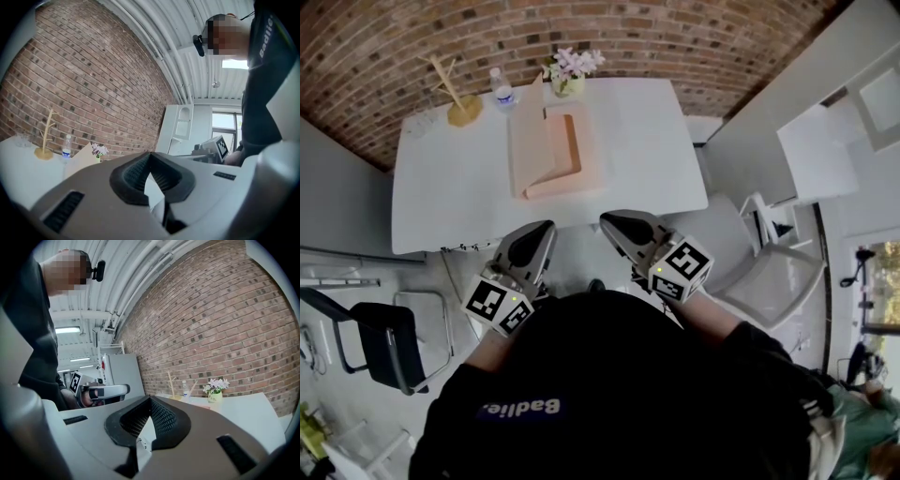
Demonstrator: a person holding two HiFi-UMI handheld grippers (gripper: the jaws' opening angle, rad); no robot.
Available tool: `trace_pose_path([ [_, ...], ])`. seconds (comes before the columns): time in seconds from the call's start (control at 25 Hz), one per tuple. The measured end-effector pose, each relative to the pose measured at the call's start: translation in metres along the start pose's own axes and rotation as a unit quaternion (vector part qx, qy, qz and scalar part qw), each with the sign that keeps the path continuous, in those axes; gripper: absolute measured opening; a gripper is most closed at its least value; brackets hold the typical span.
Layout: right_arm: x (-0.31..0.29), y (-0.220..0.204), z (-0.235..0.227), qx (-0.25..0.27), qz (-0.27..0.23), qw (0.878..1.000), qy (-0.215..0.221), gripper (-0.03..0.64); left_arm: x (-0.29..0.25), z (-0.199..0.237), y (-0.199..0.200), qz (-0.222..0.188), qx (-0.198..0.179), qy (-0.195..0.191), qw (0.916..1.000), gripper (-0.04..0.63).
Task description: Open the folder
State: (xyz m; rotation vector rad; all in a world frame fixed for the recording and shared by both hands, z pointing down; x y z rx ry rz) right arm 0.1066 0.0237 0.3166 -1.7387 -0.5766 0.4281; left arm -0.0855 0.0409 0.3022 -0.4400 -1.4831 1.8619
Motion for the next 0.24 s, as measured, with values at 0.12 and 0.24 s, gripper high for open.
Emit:
trace_pose_path([
  [0.12, 0.0005, -0.0019, -0.0018, -0.003, 0.002, 1.000, -0.002, 0.028, -0.0001, 0.0003, -0.0016, 0.001, 0.001, 0.001, 1.0000, 0.002],
  [0.24, 0.0009, -0.0027, -0.0038, -0.004, 0.001, 1.000, -0.003, 0.028, -0.0001, 0.0016, -0.0029, 0.002, -0.002, 0.000, 1.0000, 0.002],
])
Point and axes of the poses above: the fingertips, and each gripper's own axes: x backward along the fingers, z to its left, y out of its top, the point moved 7 cm from there along x, backward along the fingers, and after that the axes turned 9 degrees about -z, right-handed, at the moved point
